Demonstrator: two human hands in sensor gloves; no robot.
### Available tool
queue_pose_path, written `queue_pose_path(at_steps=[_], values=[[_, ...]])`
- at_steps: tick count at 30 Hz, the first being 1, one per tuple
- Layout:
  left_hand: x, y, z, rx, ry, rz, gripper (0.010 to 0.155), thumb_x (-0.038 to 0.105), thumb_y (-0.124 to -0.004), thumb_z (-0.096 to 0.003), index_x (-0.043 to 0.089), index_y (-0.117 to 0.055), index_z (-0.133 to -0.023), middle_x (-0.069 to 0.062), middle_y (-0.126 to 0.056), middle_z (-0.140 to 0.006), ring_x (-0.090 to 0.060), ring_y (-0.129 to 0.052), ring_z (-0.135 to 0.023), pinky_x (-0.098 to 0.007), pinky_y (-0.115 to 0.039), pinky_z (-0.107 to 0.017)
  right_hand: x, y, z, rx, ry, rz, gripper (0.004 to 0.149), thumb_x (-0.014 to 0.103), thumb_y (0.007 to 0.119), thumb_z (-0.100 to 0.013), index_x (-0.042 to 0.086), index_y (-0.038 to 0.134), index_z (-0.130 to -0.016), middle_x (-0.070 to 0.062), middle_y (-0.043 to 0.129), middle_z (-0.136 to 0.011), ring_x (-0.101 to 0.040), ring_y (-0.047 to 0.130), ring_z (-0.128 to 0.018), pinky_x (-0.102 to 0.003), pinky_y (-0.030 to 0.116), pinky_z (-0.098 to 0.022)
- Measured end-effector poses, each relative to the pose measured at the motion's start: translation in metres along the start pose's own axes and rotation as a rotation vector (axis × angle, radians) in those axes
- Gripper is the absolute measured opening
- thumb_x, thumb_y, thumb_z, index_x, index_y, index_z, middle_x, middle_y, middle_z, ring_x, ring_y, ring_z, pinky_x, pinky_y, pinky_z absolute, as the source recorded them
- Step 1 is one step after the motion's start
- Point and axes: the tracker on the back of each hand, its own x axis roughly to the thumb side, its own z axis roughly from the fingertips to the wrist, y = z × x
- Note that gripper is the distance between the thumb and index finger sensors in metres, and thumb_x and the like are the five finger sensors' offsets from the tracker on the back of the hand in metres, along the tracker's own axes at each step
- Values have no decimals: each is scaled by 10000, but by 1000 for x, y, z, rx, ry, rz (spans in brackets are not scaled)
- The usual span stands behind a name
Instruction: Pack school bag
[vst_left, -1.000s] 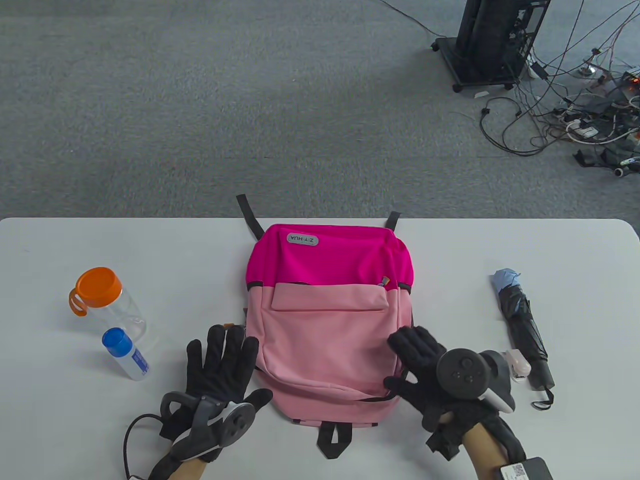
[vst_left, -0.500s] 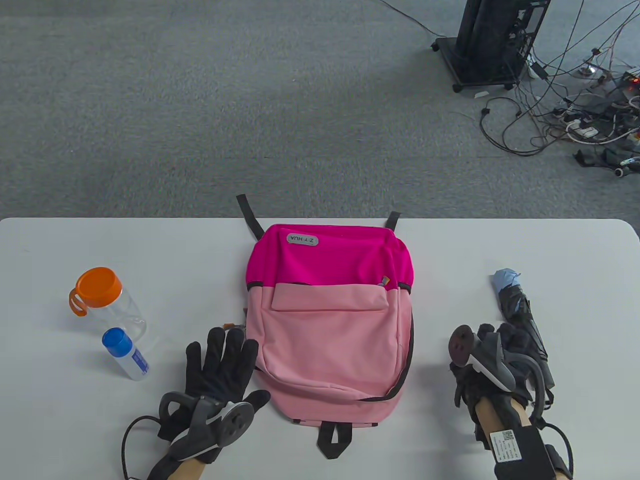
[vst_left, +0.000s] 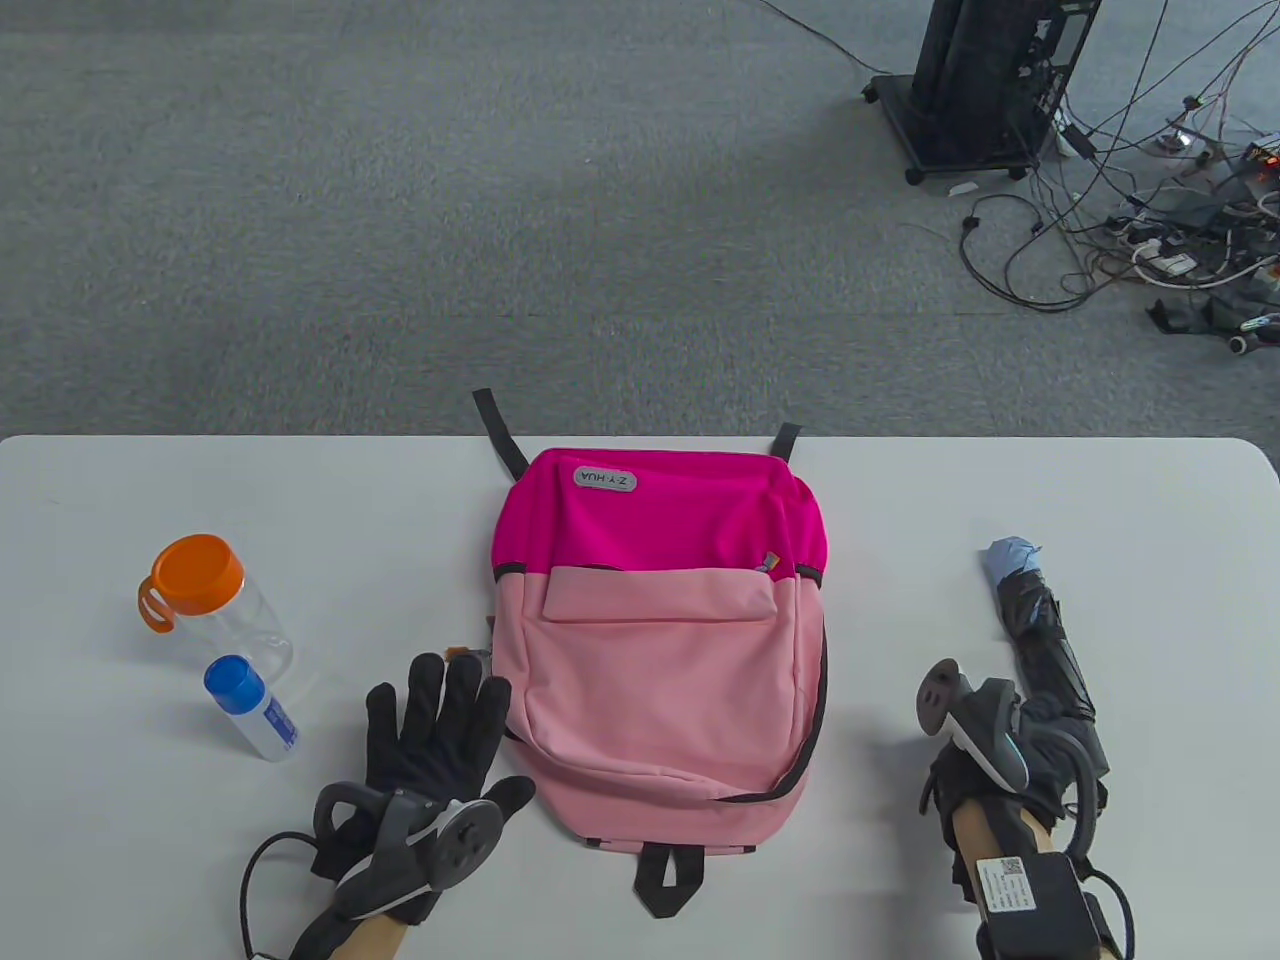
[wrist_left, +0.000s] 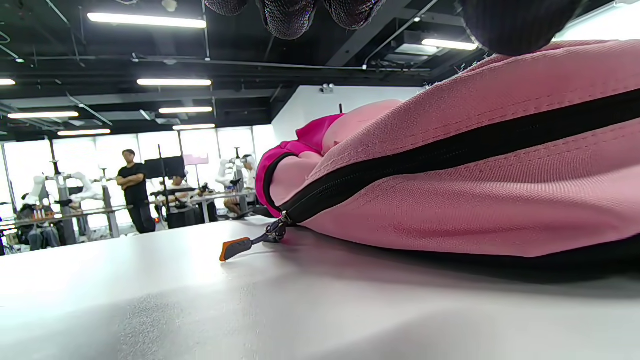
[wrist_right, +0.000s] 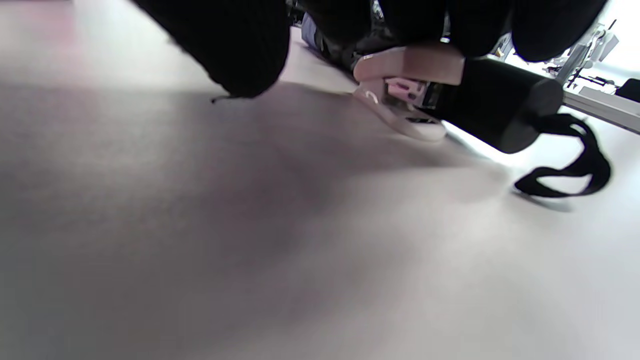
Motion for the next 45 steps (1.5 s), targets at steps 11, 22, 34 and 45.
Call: queue_pose_path(at_steps=[11,22,34,45], values=[[-1,-2,-1,8,8,-7,908,630,-662,-473,146,-366,-1182,-242,-370,-1261,-559,-274,-1129,-790,-369,-744,-4,-2,-12,-104,108,7,637,224,853,-442,-72,686,-981,-470,633,-969,-630,763,-761,-739,727,-536],[2,-6,-2,-11,-2,-5,907,629,-665,-473,141,-376,-1181,-239,-383,-1260,-556,-285,-1129,-790,-375,-742,-11,-8,-15,-159,133,-51,512,199,918,-417,25,834,-892,-394,851,-868,-475,1055,-614,-581,991,-425],[2,-6,-5,-8,-3,19,900,623,-672,-474,141,-387,-1179,-236,-398,-1258,-552,-291,-1130,-790,-378,-742,-5,-2,-20,-133,168,-42,612,207,908,-415,-51,733,-942,-404,889,-826,-443,1057,-619,-603,987,-426],[3,5,-17,35,8,52,879,614,-663,-479,150,-405,-1180,-230,-405,-1263,-549,-292,-1136,-788,-379,-751,-15,-23,-20,-149,104,-179,623,204,962,-390,-22,765,-936,-346,896,-849,-433,1070,-621,-582,1009,-426]])
